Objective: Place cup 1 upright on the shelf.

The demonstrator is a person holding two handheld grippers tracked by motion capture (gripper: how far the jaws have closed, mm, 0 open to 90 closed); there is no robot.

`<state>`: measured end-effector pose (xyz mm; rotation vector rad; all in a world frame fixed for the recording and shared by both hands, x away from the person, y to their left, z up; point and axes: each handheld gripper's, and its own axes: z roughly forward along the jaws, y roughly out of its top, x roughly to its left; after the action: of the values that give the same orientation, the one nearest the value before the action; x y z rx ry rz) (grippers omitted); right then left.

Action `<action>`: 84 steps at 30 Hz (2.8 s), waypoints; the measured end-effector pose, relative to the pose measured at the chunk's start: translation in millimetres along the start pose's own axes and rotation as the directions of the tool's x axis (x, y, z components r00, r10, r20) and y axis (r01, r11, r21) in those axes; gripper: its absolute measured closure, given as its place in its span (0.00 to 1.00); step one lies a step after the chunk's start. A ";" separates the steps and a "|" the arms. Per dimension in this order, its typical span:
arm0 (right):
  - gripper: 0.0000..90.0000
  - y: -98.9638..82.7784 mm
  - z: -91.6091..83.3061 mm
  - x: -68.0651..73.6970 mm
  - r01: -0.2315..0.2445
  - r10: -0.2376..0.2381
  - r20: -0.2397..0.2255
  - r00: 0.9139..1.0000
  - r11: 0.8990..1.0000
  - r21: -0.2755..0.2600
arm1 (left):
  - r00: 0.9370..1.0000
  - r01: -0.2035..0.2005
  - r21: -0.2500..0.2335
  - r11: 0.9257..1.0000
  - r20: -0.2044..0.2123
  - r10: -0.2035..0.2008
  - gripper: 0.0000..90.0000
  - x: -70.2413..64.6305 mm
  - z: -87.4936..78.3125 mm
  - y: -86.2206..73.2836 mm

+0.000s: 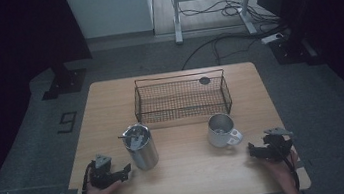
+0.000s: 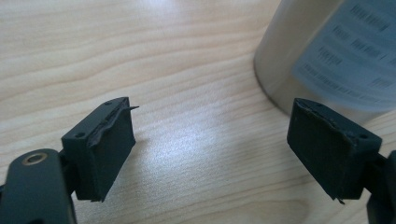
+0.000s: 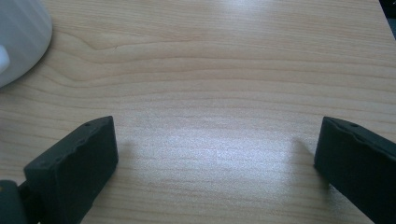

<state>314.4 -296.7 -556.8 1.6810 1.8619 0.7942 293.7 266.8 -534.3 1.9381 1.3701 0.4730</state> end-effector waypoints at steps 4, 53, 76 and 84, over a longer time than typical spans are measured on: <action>0.00 0.0 0.0 0.0 0.000 0.000 0.000 1.000 1.000 0.000 | 1.000 0.004 -0.027 1.000 0.017 -0.004 0.17 -1.9 -6.8 2.9; 0.00 0.1 0.2 -0.1 0.002 -0.002 -0.001 1.000 1.000 0.000 | 0.986 -0.033 -0.189 0.981 0.157 0.063 0.04 -41.5 -51.1 28.7; 0.00 0.1 0.2 -0.1 0.001 -0.001 -0.001 1.000 1.000 0.000 | 0.983 -0.060 -0.188 0.980 0.158 0.091 0.01 -59.1 -28.0 44.0; 0.00 0.1 0.2 0.0 0.001 -0.001 -0.001 1.000 1.000 -0.001 | 0.985 -0.068 -0.197 0.978 0.143 0.098 0.01 -62.6 -19.2 52.7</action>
<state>314.6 -296.8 -556.8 1.6790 1.8630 0.7953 293.0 205.4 -476.8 1.8387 1.1091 0.4686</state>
